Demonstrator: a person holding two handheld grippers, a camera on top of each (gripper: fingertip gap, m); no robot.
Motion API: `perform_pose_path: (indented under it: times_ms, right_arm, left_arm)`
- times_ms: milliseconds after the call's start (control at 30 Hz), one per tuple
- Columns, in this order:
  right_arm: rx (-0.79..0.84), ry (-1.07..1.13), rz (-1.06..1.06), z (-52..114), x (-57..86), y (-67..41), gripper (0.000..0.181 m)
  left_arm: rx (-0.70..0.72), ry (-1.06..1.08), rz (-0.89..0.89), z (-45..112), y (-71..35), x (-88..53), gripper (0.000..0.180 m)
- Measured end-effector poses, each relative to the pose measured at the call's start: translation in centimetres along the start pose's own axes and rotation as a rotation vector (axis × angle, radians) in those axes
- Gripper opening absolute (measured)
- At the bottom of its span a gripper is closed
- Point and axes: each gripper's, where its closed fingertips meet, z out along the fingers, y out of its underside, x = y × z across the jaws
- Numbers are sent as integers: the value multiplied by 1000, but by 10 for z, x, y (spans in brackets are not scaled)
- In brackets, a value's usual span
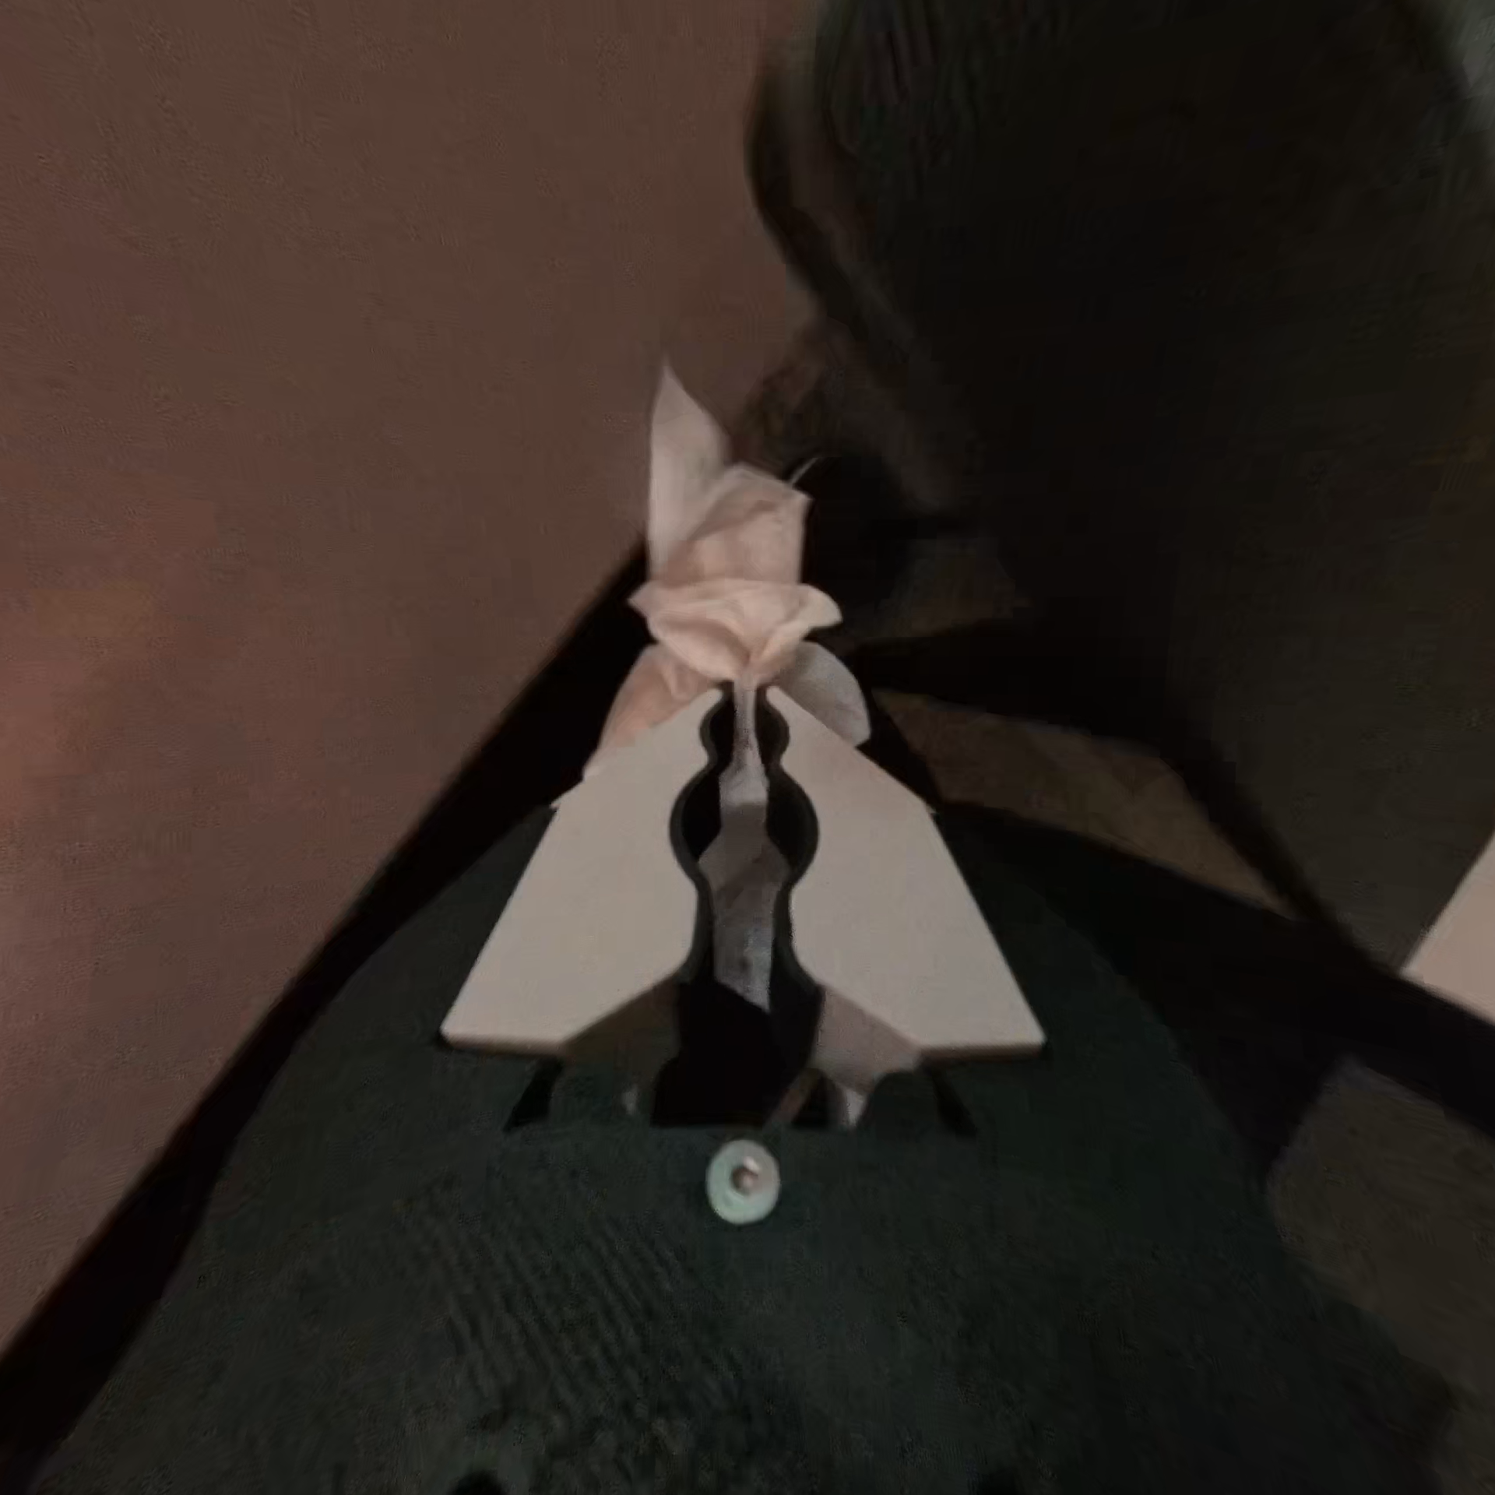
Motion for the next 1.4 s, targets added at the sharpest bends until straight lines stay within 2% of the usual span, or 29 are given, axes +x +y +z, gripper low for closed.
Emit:
perform_pose_path:
  times_ms: [133, 233, 333, 433, 600, 700, 767, 833, 967, 1033, 1100, 1167, 1233, 1333, 1400]
  right_arm:
    - [225, -171, -41, -62, 2, -2, 3]
    - [379, -96, 45, -100, 59, -27, 3]
    - [280, 18, 314, -71, 142, -14, 2]
    - [156, 14, 435, -32, 156, 0, 2]
    - [357, -74, 286, -31, 72, -98, 3]
    - [367, -224, 169, -31, 24, -132, 3]
    - [376, -195, 132, -32, 35, -128, 3]
    - [361, -134, 228, -29, 75, -105, 3]
    - [146, 84, 555, -9, 179, -7, 3]
    - [124, 99, 660, -7, 189, 9, 3]
    - [139, 141, 628, -6, 183, -3, 3]
    - [231, 98, 550, -8, 160, -40, 3]
    - [339, -61, 481, -13, 120, -89, 3]
    - [395, -294, 279, -25, 58, -132, 3]
    - [400, -293, 186, -26, 57, -131, 3]
  left_arm:
    - [-3, -13, 11, -2, 2, -3, 56]
    - [-21, -1, -4, 0, 7, -5, 56]
    - [-25, 22, 4, 5, 6, -1, 56]
    - [-27, 37, 47, 7, 1, 8, 56]
    - [-54, 57, 79, 15, 2, 17, 55]
    - [-67, 70, 107, 19, 0, 24, 55]
    - [-61, 69, 127, 20, -5, 28, 55]
    - [-49, 72, 130, 19, -10, 31, 55]
    - [-55, 68, 103, 21, -5, 24, 55]
    - [-62, 69, 85, 22, -2, 21, 55]
    - [-71, 80, 78, 24, -2, 22, 55]
    - [-83, 89, 98, 28, -2, 26, 55]
    - [-97, 95, 127, 32, -4, 31, 55]
    - [-114, 118, 159, 38, -6, 40, 55]
    - [-123, 126, 182, 40, -7, 45, 55]
